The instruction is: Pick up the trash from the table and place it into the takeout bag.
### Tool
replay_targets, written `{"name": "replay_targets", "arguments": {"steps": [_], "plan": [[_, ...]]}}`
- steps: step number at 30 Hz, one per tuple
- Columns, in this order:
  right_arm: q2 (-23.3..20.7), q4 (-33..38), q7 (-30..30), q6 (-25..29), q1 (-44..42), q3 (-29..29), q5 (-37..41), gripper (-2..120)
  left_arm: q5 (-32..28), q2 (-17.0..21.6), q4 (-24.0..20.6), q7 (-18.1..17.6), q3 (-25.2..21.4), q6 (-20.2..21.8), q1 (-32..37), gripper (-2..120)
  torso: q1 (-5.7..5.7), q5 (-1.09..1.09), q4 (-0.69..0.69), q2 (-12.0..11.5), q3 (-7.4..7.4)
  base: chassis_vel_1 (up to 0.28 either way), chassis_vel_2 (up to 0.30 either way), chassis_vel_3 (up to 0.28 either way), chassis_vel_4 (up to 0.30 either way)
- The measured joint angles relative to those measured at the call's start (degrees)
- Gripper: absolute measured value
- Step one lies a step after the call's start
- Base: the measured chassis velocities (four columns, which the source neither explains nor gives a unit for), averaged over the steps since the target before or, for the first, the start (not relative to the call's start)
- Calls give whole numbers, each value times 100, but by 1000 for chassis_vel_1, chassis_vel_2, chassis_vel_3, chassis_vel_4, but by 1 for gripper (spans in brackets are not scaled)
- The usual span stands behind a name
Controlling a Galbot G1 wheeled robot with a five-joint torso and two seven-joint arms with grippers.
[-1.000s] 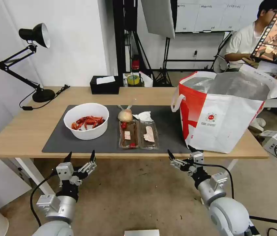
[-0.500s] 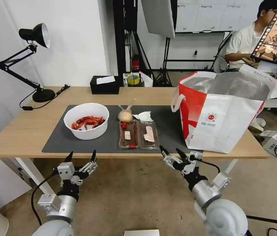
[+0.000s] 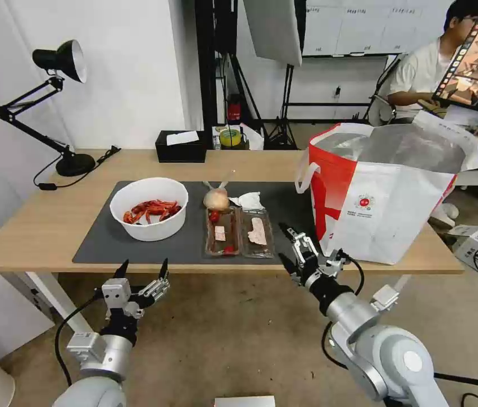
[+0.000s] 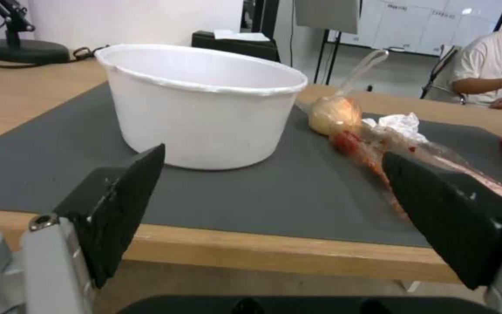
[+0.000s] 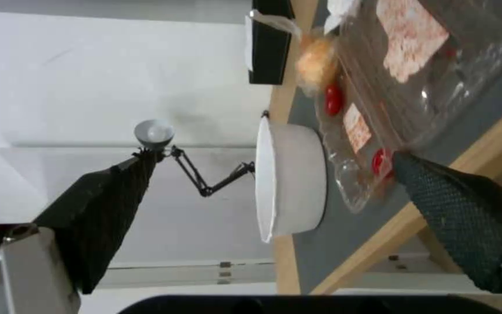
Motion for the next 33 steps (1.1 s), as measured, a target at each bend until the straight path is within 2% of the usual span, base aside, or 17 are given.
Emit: {"name": "replay_targets", "arguments": {"steps": [3, 11, 20, 33], "plan": [[30, -41, 2, 242, -13, -209, -132, 100, 8, -9, -1, 0, 0, 0, 19, 100, 0, 0, 0, 0, 0, 0, 0, 0, 0], [63, -65, 35, 768, 88, -322, -271, 100, 55, -17, -1, -1, 0, 12, 56, 100, 0, 0, 0, 0, 0, 0, 0, 0, 0], [-17, -283, 466, 1318, 316, -525, -442, 100, 189, -99, -14, -3, -24, 24, 131, 100, 0, 0, 0, 0, 0, 0, 0, 0, 0], [181, -668, 610, 1665, 650, -863, -807, 100, 231, -174, -37, -11, -177, 51, 249, 100, 0, 0, 0, 0, 0, 0, 0, 0, 0]]}}
